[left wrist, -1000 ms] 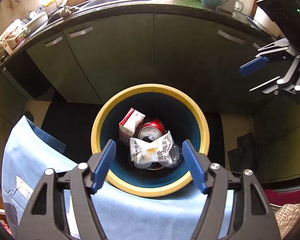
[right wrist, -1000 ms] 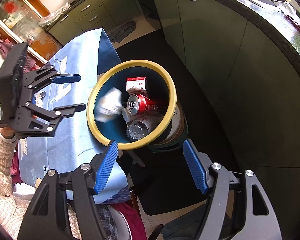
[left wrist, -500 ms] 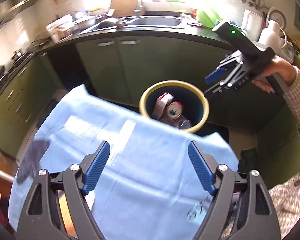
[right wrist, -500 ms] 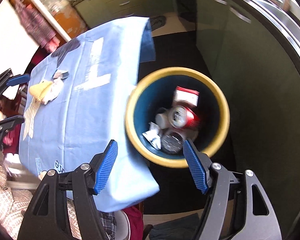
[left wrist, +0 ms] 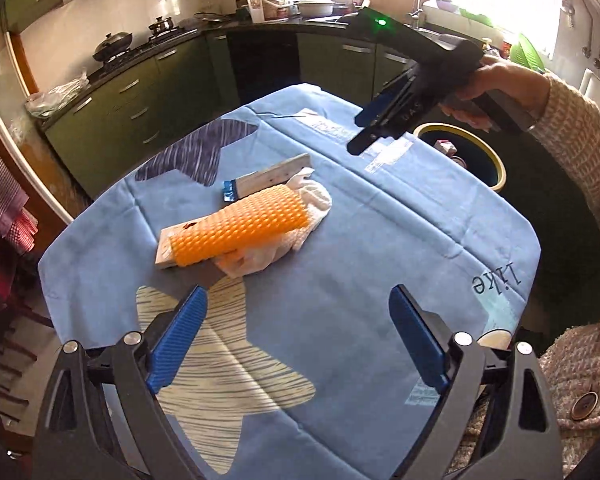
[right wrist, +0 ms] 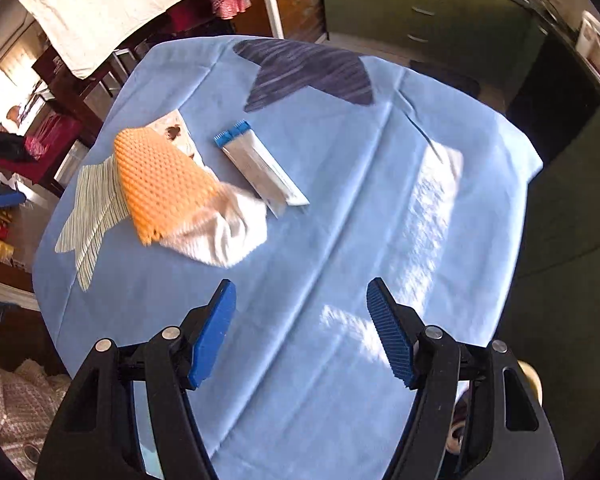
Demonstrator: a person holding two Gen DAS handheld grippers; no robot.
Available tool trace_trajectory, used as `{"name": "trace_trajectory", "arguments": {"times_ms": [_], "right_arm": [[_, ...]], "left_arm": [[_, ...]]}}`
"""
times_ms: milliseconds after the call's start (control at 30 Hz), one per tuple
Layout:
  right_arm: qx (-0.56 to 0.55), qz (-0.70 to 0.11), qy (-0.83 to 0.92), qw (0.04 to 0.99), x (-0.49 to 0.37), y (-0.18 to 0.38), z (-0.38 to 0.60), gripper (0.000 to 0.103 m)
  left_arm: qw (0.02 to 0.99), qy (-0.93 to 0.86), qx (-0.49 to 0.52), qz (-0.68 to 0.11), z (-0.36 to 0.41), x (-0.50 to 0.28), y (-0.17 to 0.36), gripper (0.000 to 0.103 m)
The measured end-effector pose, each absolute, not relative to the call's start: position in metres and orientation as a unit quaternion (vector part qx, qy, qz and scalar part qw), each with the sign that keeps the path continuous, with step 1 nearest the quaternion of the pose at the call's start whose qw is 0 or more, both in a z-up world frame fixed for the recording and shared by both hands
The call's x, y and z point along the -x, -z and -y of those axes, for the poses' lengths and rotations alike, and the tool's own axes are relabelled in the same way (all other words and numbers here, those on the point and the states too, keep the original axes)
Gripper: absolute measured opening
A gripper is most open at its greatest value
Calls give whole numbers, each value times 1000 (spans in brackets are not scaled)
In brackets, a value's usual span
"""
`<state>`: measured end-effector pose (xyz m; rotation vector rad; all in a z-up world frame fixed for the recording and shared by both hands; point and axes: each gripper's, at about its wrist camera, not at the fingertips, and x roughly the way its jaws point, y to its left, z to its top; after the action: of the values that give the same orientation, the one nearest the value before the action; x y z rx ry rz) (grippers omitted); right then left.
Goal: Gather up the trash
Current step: 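Grasp the orange mesh sleeve with the right gripper and lift it, then carry the orange mesh over the bin and open the right gripper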
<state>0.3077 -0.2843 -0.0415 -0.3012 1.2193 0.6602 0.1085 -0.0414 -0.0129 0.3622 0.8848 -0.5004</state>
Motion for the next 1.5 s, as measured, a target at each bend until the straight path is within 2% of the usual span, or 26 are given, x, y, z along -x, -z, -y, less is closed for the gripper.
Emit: {"name": "trace_trajectory", "arguments": {"times_ms": [167,233,267,300,533,567,700,733,767,800,1033,1233,1367,1500], "right_arm": [[145,-556,-380,725,-317,38,210,62],[159,-556,-410,705,-313,38,184,67],[175,-553,-417,699,-310,39,171,80],[194,-546,-419,699,-306,40,161,85],[259,-552,-405,681,-302,63,124,85],[261,-556,-400,680,-303,67,123,82],[237,-581,-398,669,-305,81,125,39],[233,-579,-399,671,-304,80,126,34],[225,-577,-403,674,-303,78,128,23],[216,-574,-402,680,-301,75,130,17],[166,-540,-407,718,-283,29,168,14],[107,-535,-345,763,-270,-4,274,14],[88,-548,-247,794,-255,2,373,14],[71,-583,-142,797,-238,33,466,17]], "left_arm": [[857,230,-169,-429,25,-101,18,88],[857,231,-167,-430,23,-99,20,88],[856,232,-166,-431,22,-98,21,88],[856,232,-165,-431,21,-98,21,88],[855,231,-158,-437,14,-95,27,88],[854,232,-157,-438,13,-94,28,88],[853,232,-158,-440,11,-92,29,88],[853,232,-158,-440,11,-93,29,88],[853,232,-157,-441,11,-93,29,88],[853,231,-156,-441,11,-93,28,88],[851,236,-160,-441,19,-99,27,89],[844,255,-172,-439,38,-104,29,89],[840,276,-176,-434,53,-104,31,89],[834,289,-180,-433,68,-107,33,89]]}}
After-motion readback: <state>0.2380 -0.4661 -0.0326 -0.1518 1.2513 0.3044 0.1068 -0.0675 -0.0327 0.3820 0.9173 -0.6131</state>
